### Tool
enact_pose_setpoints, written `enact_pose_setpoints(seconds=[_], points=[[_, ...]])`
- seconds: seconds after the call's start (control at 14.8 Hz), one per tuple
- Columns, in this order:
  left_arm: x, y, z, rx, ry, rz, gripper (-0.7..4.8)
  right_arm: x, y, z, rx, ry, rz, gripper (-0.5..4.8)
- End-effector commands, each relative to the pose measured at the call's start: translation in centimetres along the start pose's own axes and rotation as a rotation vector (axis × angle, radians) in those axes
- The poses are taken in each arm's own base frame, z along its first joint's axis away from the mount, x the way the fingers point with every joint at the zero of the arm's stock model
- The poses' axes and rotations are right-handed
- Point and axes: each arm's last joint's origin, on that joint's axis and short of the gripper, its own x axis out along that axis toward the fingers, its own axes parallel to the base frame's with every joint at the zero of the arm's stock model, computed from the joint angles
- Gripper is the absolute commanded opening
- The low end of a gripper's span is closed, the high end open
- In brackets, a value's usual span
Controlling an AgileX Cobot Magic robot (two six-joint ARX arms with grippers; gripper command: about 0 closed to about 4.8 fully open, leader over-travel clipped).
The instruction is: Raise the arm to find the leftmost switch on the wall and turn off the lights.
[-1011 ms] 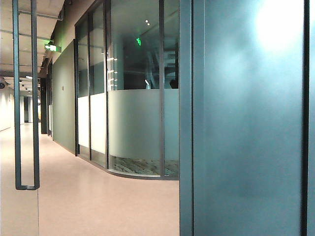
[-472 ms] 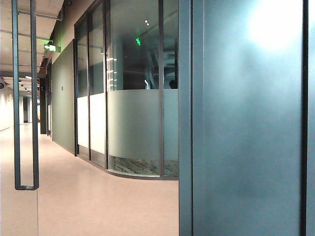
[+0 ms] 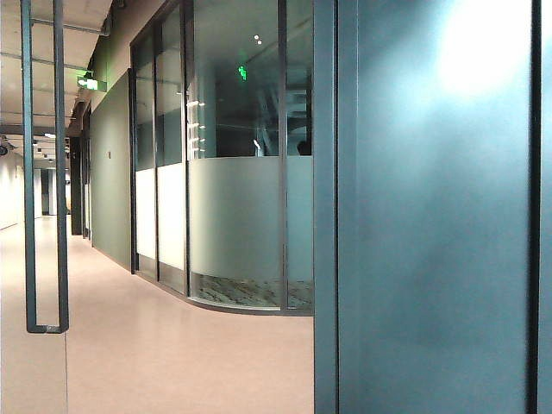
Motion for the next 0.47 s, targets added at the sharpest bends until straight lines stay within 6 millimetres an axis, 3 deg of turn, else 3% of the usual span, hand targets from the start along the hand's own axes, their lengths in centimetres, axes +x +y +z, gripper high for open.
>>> enact_pose_setpoints(seconds=[0.07, 0.47], points=[[0.41, -0.17, -0.78, -0.003, 0.018, -0.010, -0.05, -1.39, -0.17, -1.90, -0.009, 0.002, -0.005, -0.01], [0.41, -0.20, -1.04, 0.003, 0.045, -0.012, -0.05, -1.68, -0.19, -2.33, -0.008, 0.012, -0.002, -0.01]])
